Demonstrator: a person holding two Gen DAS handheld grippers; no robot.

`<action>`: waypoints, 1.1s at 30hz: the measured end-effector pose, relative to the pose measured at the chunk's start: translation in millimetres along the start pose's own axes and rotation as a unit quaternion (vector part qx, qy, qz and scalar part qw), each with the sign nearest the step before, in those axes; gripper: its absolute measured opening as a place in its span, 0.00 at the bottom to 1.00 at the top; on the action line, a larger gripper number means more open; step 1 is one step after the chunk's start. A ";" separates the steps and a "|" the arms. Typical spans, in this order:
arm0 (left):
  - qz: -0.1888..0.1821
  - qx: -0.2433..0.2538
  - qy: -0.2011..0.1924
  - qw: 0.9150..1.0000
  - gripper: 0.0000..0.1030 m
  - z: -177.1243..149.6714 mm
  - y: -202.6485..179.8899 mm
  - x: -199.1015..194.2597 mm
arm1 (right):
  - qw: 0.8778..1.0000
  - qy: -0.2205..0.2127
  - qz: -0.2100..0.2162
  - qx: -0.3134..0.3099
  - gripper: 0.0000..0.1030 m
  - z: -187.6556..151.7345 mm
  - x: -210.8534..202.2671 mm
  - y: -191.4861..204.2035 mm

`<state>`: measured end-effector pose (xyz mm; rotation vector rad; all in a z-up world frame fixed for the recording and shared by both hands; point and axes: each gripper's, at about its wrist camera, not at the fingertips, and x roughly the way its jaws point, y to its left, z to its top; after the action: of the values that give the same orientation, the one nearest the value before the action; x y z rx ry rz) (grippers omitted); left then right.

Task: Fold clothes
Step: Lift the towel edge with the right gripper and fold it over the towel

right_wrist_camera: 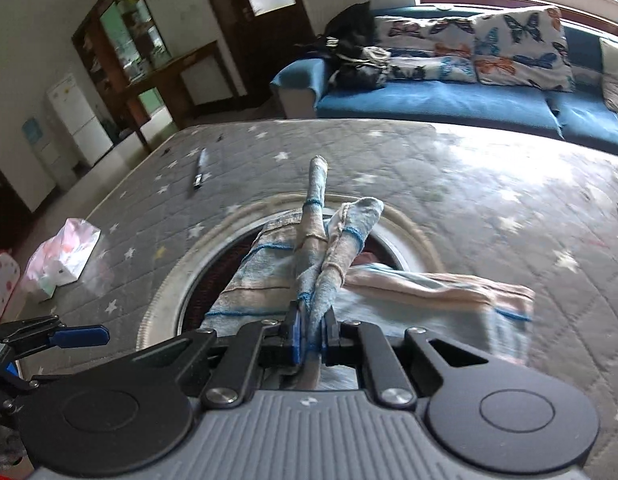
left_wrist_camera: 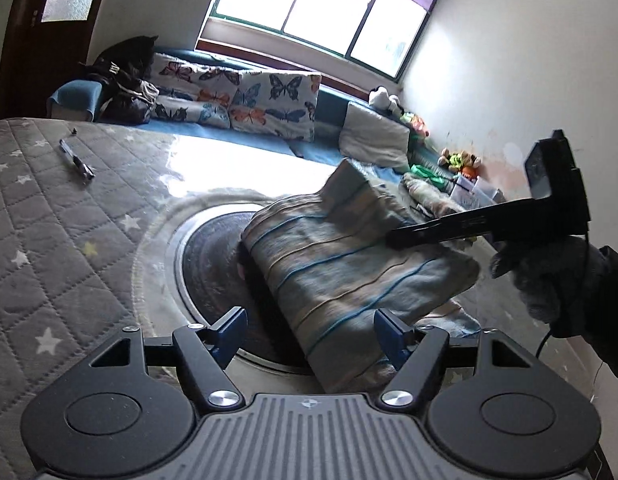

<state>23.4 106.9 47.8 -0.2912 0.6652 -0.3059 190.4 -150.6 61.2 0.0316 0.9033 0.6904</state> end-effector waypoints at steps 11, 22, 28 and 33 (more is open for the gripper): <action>0.003 0.016 0.034 0.999 0.71 2.8 -18.2 31.7 | 0.998 -0.020 0.005 0.058 0.08 -30.2 -17.8 -62.1; 0.009 0.019 0.053 0.998 0.71 -0.3 -20.0 48.6 | 0.995 -0.032 0.001 0.091 0.08 -42.9 -16.1 -92.7; 0.014 0.021 0.061 0.998 0.71 -0.5 -17.2 53.1 | 0.992 -0.058 -0.009 0.111 0.08 -52.7 -23.1 -99.6; 0.013 0.022 0.064 0.998 0.71 -1.5 -16.7 55.0 | 0.991 -0.077 -0.017 0.112 0.08 -57.4 -32.7 -97.9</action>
<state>60.4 71.1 22.1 -0.2217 0.7863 -0.3151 187.4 -260.5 18.3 0.2663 0.8275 0.5451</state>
